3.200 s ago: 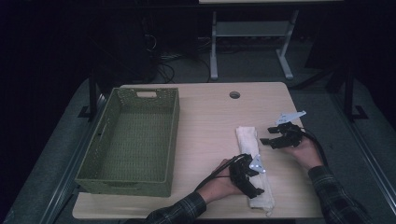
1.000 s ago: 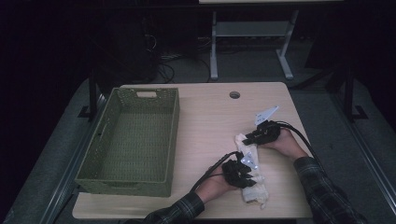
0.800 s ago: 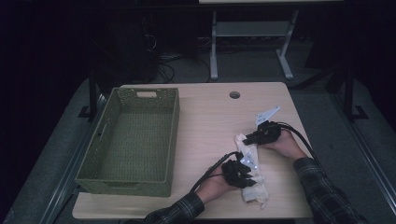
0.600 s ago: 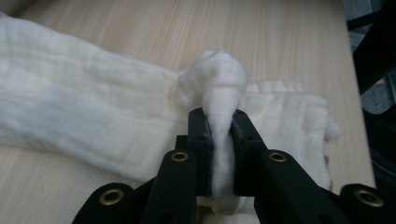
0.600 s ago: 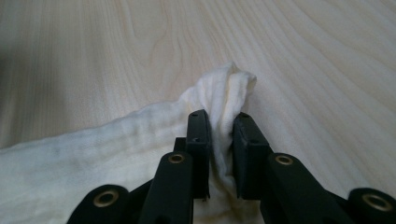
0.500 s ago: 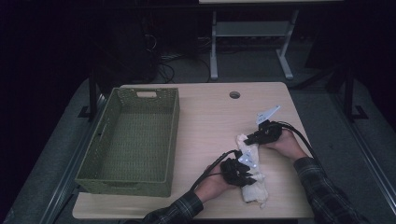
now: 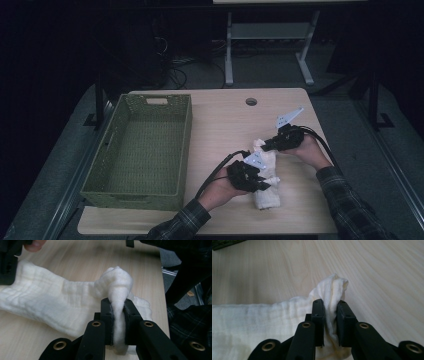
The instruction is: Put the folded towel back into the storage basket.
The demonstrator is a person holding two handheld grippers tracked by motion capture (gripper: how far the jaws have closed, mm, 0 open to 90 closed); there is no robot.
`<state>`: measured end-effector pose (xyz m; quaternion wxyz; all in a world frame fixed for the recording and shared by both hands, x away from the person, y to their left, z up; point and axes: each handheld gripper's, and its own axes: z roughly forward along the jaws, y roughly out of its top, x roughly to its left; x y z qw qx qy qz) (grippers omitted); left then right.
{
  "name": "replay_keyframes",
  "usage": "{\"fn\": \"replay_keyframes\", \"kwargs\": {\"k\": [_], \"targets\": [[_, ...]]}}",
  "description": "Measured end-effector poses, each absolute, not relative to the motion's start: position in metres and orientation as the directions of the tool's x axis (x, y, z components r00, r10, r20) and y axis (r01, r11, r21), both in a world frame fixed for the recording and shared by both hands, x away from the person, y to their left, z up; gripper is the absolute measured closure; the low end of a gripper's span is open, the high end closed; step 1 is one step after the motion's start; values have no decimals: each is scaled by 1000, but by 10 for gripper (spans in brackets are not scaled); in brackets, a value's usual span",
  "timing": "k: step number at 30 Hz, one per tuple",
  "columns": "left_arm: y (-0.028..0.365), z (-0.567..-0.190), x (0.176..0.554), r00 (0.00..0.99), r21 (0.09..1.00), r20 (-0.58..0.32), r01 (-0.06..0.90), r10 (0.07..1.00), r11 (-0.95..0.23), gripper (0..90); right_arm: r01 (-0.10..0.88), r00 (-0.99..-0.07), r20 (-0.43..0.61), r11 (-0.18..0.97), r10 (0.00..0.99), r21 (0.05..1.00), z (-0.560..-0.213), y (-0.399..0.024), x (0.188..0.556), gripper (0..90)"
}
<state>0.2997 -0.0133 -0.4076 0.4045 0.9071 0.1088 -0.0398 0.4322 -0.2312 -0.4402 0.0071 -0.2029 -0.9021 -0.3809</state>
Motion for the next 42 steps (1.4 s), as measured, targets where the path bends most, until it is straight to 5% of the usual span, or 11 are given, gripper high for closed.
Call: {"fn": "replay_keyframes", "kwargs": {"k": [21,42], "targets": [[48,-335,310,959,767,-102,245,264,-593,805,280,-949,113,621,295,732,-381,-182,448,778],[167,-304,313,925,802,-52,263,376,-536,805,186,-970,39,633,240,751,-342,-77,468,778]]}}
